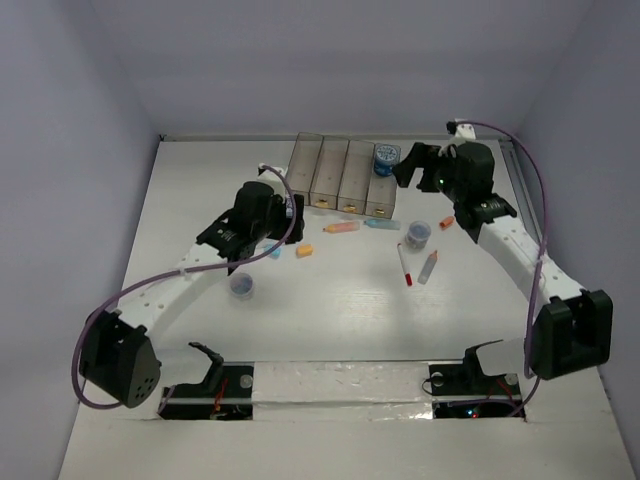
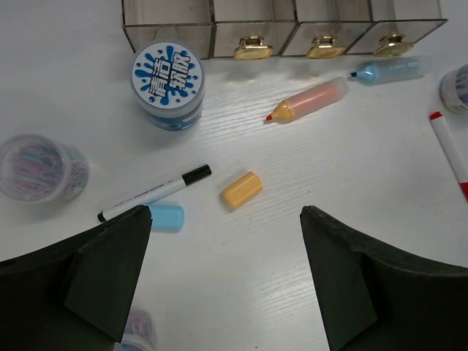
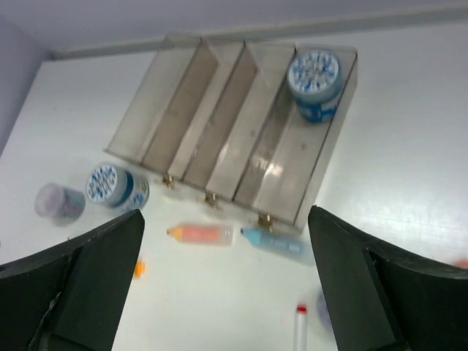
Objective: Sort the stationery into containers
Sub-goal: Place the stationery in the storage box, then pick up the stationery from the center of the board.
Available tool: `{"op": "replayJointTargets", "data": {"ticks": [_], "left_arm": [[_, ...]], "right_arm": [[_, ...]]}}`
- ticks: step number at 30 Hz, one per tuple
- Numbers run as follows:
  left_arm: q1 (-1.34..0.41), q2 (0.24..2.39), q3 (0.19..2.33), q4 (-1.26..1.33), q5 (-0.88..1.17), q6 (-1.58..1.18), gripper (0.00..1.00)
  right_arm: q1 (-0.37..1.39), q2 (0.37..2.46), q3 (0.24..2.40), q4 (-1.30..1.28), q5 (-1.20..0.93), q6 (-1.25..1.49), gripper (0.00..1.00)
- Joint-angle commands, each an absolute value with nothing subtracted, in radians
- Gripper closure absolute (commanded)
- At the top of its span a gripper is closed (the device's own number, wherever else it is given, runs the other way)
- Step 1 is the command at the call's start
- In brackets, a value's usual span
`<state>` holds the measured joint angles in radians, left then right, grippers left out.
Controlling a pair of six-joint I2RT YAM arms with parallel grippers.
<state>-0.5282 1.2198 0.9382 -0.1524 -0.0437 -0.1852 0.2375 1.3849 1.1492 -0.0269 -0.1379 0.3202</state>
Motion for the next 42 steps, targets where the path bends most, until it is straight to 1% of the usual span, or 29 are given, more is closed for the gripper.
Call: {"op": "replayJointTargets", "data": {"ticks": [1, 6, 9, 11, 13, 20, 25, 30, 36, 39, 40, 42], "left_arm": [[-0.522, 1.276, 1.009, -0.169, -0.12, -0.192, 0.2], [-0.522, 1.408, 1.074, -0.146, -0.15, -0.143, 0.18], [-0.522, 1.495, 1.136, -0.147, -0.161, -0.118, 0.16], [-0.522, 1.558, 1.16, -0.143, -0.17, -0.114, 0.12], [-0.522, 1.597, 1.184, -0.135, -0.186, -0.11, 0.07], [-0.479, 1.733, 1.259, -0.138, -0.218, -0.109, 0.05], [-0.457, 1.79, 1.304, -0.12, -0.206, -0.103, 0.01], [-0.457, 1.842, 1.335, -0.112, -0.201, -0.089, 0.01], [-0.457, 1.876, 1.361, -0.091, -0.198, -0.075, 0.08], [-0.457, 1.896, 1.377, -0.092, -0.196, -0.075, 0.22], [-0.457, 1.898, 1.378, -0.097, -0.196, -0.077, 0.29], [-0.457, 1.893, 1.371, -0.1, -0.196, -0.081, 0.37]], "right_arm": [[0.247, 1.292, 1.031, 0.043, -0.181, 0.347, 0.0], [0.247, 1.128, 0.855, 0.11, -0.247, 0.406, 0.0], [0.247, 1.082, 0.783, 0.121, -0.252, 0.414, 0.0], [0.247, 1.043, 0.759, 0.121, -0.241, 0.416, 0.0], [0.247, 1.008, 0.733, 0.135, -0.242, 0.425, 0.0], [0.247, 0.963, 0.727, 0.138, -0.27, 0.436, 0.0], [0.247, 0.956, 0.721, 0.152, -0.31, 0.451, 0.0], [0.247, 0.966, 0.719, 0.163, -0.334, 0.46, 0.0], [0.247, 0.979, 0.715, 0.173, -0.357, 0.468, 0.0], [0.247, 0.985, 0.718, 0.17, -0.359, 0.466, 0.0], [0.247, 0.985, 0.718, 0.17, -0.359, 0.465, 0.0], [0.247, 0.986, 0.716, 0.17, -0.359, 0.466, 0.0]]}}
